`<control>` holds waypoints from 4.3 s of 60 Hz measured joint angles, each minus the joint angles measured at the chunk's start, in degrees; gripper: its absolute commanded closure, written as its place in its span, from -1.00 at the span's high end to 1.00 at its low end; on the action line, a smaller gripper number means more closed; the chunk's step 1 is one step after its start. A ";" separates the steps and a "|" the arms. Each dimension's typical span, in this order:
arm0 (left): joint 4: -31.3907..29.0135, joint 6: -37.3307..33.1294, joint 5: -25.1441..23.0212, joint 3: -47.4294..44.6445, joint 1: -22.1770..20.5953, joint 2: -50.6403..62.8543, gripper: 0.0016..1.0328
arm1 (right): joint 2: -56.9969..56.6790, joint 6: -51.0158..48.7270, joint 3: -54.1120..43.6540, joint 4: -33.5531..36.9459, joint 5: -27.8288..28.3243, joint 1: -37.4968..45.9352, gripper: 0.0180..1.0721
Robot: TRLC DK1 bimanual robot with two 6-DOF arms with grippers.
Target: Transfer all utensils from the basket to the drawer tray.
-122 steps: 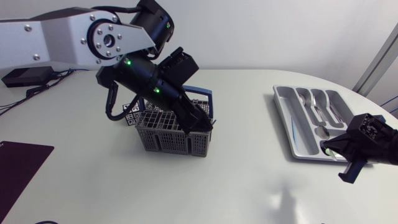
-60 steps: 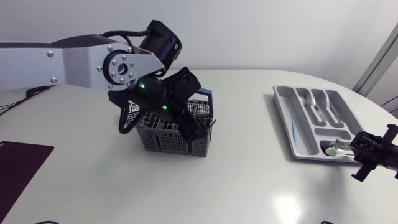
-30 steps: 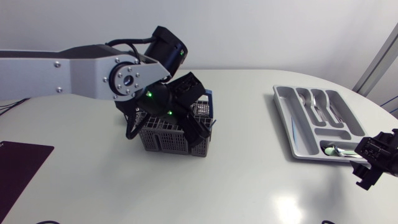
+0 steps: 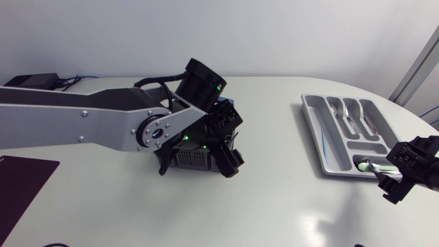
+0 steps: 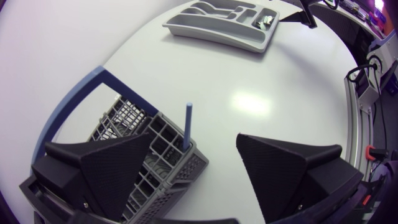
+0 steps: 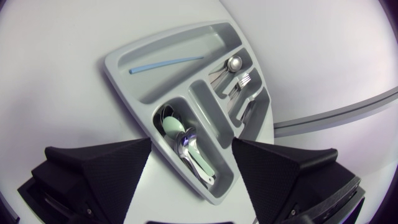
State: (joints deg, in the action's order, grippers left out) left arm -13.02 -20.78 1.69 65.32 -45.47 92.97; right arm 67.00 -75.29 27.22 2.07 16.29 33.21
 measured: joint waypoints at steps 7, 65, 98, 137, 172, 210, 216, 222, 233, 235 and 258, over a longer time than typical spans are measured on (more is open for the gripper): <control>1.84 0.02 0.66 -0.02 0.02 0.00 0.51 | -2.25 2.08 -0.50 0.94 -0.02 -2.62 0.80; 5.64 0.02 1.84 -0.04 -0.52 0.96 -0.89 | -10.43 10.86 -1.73 5.57 -4.46 -16.79 0.80; 1.60 0.96 -1.40 0.92 1.11 -1.86 -0.89 | -15.37 15.30 -1.86 9.51 -8.46 -25.29 0.80; -10.73 4.52 -10.82 9.90 5.27 -10.97 -0.89 | -18.47 29.79 1.79 16.46 -13.16 -44.68 0.80; -19.74 12.28 -30.23 15.74 12.48 -11.47 -0.89 | -12.35 49.09 14.21 22.18 2.38 -58.20 0.79; -24.63 13.53 -41.94 16.48 13.07 -4.17 -0.89 | 2.56 57.33 22.71 21.99 11.61 -64.24 -0.08; -24.63 13.53 -41.97 16.50 13.07 -4.09 -0.89 | 2.84 57.33 22.71 21.99 12.50 -64.15 -0.27; -24.63 13.53 -42.03 16.50 13.07 -4.09 -0.89 | 2.89 57.35 22.71 21.99 12.98 -63.87 -0.47; -24.63 13.53 -42.21 16.50 13.07 -4.09 -0.89 | 3.76 57.35 22.73 22.05 14.01 -63.84 -0.82; -24.63 13.55 -42.21 16.50 13.07 -4.09 -0.89 | 3.89 57.35 22.73 22.12 14.03 -63.84 -0.84; -24.90 13.77 -43.50 17.11 13.99 -4.09 0.44 | 4.28 57.75 22.73 23.39 14.58 -63.25 -0.89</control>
State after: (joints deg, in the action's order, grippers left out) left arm -37.91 -7.01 -41.80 82.43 -31.48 88.88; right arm 71.29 -17.54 49.95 25.45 30.87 -30.04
